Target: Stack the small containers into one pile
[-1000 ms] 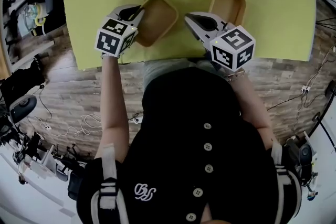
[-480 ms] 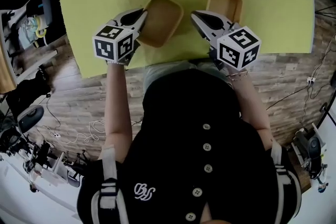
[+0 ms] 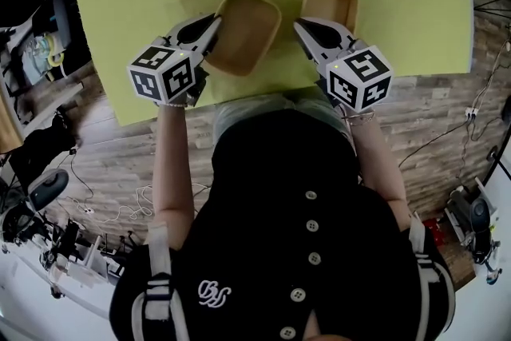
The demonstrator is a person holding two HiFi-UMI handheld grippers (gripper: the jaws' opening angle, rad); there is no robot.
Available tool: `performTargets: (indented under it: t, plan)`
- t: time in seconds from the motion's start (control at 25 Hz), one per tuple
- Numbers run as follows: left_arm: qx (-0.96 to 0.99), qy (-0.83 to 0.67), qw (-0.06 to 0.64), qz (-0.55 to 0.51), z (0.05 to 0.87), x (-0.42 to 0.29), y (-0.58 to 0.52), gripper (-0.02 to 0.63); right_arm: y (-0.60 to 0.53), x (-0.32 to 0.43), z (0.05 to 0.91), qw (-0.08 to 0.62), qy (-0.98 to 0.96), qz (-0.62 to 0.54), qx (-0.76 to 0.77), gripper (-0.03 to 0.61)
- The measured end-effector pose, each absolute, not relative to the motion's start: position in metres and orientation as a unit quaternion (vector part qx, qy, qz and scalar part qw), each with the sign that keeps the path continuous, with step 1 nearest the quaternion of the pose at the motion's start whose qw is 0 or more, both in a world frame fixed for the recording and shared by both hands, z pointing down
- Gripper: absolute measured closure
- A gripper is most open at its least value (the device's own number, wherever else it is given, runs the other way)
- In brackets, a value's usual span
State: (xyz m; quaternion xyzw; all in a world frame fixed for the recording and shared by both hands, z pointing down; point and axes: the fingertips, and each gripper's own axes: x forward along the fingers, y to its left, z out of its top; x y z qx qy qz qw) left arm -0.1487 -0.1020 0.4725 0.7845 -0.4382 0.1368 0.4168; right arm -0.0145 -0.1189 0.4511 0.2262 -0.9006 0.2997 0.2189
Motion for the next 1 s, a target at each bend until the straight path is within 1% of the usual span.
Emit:
performTargets:
  t: [0.16,0.52,1.0]
  plan:
    - [0.784,-0.440,0.422,0.115,0.469,-0.142,-0.102,0.581,-0.115,-0.006,0.454,0.218,-0.902,0.299,0.224,0.566]
    - [0.801,-0.428,0.408,0.091,0.453,-0.112,-0.122,0.581,-0.125,0.027,0.449,0.194,-0.894,0.302,0.269,0.565]
    - [0.800,-0.434,0.410,0.059,0.438,-0.055,-0.155,0.581,-0.137,0.079,0.438,0.142,-0.871,0.327,0.338,0.566]
